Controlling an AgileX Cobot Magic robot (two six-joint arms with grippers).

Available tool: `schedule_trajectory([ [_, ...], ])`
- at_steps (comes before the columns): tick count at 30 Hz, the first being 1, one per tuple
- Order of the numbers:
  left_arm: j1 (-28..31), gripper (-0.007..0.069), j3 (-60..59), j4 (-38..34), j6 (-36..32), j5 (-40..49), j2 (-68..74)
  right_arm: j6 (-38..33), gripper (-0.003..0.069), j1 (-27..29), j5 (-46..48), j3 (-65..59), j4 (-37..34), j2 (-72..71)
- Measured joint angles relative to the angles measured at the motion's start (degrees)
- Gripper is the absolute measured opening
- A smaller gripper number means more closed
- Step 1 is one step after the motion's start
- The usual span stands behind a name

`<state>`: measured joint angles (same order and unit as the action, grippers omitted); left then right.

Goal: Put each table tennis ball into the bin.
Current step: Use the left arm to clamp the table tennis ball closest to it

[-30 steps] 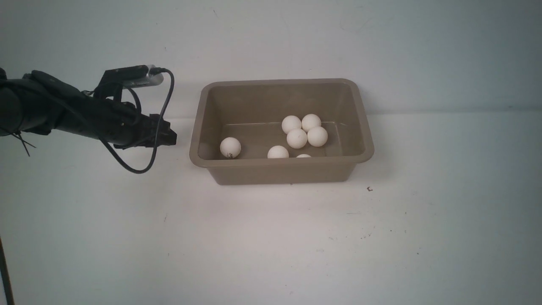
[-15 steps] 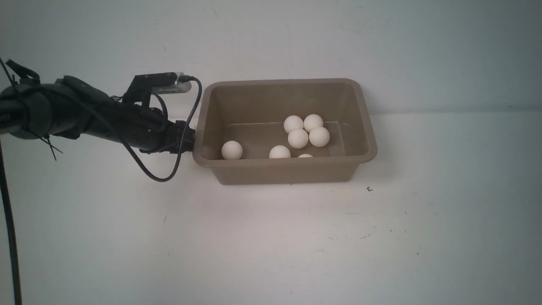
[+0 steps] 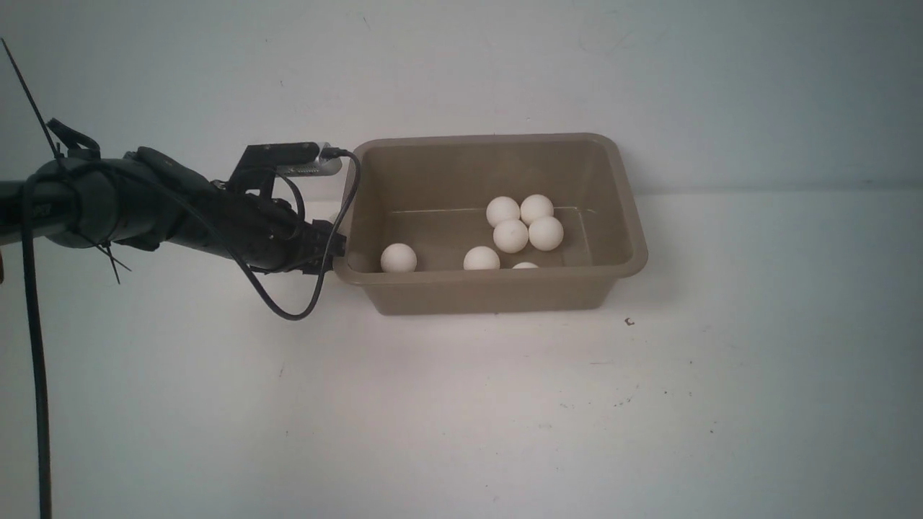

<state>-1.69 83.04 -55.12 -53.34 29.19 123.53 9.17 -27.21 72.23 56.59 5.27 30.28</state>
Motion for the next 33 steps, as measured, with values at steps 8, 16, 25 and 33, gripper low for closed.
schedule_trajectory([
  [8, -0.1, 0.0405, 0.0, -0.1, -0.5, -1.2, 0.0, 0.0, -0.0017, 0.0, 0.0, 0.0, 0.1, 0.0],
  [16, -0.1, 0.0405, 0.0, -0.2, -0.5, -1.7, 0.0, 0.0, -0.0017, 0.0, -1.3, 0.0, 0.1, 0.0],
  [25, -0.1, 0.0405, 0.0, -0.5, -0.6, -2.5, 0.0, 0.0, -0.0017, 0.0, -1.5, 0.0, 0.1, 0.0],
  [33, -0.1, 0.0405, 0.0, -4.4, -3.2, -2.5, 0.0, 0.0, -0.0017, 0.0, -2.0, 0.0, 0.1, 0.0],
])
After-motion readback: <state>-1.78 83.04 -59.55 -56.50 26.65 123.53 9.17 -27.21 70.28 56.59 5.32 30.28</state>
